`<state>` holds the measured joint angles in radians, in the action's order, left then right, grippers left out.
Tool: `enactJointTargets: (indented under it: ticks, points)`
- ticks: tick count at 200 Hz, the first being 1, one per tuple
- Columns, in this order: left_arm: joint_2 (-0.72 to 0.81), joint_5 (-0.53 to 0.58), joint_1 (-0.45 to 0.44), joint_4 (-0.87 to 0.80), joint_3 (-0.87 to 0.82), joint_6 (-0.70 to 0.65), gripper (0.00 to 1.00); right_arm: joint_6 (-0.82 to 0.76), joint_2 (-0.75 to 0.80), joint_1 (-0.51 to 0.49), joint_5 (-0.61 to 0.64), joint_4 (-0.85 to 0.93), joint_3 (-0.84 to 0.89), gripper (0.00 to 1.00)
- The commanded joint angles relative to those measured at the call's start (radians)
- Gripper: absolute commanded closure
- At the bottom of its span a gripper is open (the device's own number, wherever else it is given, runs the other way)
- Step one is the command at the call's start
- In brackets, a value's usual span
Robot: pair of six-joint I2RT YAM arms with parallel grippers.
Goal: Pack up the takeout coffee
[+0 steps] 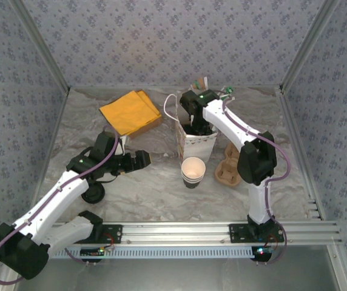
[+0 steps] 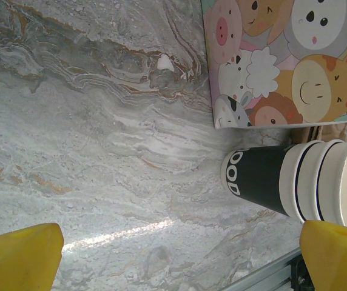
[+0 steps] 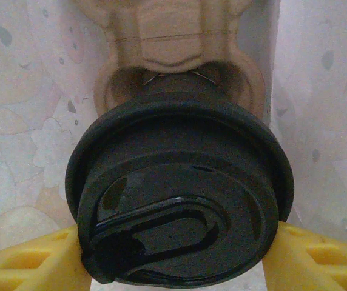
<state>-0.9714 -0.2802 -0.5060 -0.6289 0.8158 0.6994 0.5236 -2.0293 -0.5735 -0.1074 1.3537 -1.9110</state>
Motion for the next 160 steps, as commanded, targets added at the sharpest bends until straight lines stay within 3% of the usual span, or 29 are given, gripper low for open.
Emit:
enactJointTargets:
  ticks: [1,160]
  points:
    - [0.005,0.002,-0.005,-0.01,0.025,-0.01,0.0,-0.014,-0.083,0.002,0.007,-0.001,0.036,0.33]
    - [0.003,0.003,-0.005,-0.006,0.025,-0.01,0.0,-0.025,-0.086,0.007,0.015,0.045,-0.033,0.32]
